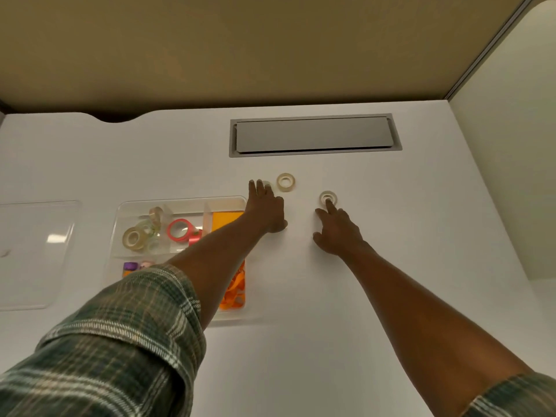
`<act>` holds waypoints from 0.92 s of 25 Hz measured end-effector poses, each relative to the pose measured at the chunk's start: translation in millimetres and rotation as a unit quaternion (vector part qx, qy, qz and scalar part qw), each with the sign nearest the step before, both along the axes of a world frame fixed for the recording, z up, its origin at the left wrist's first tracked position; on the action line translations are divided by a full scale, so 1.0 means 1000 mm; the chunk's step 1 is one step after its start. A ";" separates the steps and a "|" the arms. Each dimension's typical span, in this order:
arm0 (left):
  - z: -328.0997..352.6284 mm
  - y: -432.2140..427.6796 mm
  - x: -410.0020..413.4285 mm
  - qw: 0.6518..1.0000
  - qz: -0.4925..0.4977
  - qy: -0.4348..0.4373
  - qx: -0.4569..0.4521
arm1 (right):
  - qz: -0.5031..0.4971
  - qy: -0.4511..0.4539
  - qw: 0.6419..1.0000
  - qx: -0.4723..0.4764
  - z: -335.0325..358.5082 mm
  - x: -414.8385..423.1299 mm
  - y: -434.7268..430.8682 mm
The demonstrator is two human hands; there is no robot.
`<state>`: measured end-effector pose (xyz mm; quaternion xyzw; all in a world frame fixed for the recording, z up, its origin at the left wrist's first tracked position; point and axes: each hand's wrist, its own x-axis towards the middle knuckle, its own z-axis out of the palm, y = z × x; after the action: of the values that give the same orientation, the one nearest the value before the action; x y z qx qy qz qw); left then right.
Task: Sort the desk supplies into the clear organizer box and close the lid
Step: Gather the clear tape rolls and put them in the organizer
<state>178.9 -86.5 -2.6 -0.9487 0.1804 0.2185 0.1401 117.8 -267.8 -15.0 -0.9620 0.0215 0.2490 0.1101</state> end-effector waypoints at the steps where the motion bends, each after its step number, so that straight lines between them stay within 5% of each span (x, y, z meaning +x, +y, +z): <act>1: 0.000 -0.001 0.002 1.000 0.003 0.001 0.001 | 0.001 -0.014 1.000 -0.001 0.000 -0.002 -0.001; 12: -0.002 -0.017 -0.050 0.992 -0.036 -0.043 -0.117 | -0.047 -0.118 0.992 0.016 -0.001 -0.041 0.013; 16: 0.001 -0.015 -0.068 0.958 0.018 -0.067 -0.279 | -0.146 -0.153 0.973 0.095 0.001 -0.051 0.026; 23: 0.043 0.027 -0.086 0.873 0.125 -0.108 -0.458 | -0.315 -0.185 0.888 0.278 0.025 -0.044 0.070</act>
<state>92.7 -59.6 40.5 -0.9391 0.1239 0.0231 -0.3198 74.1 -197.3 9.7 -0.8630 0.2327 0.0143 0.4482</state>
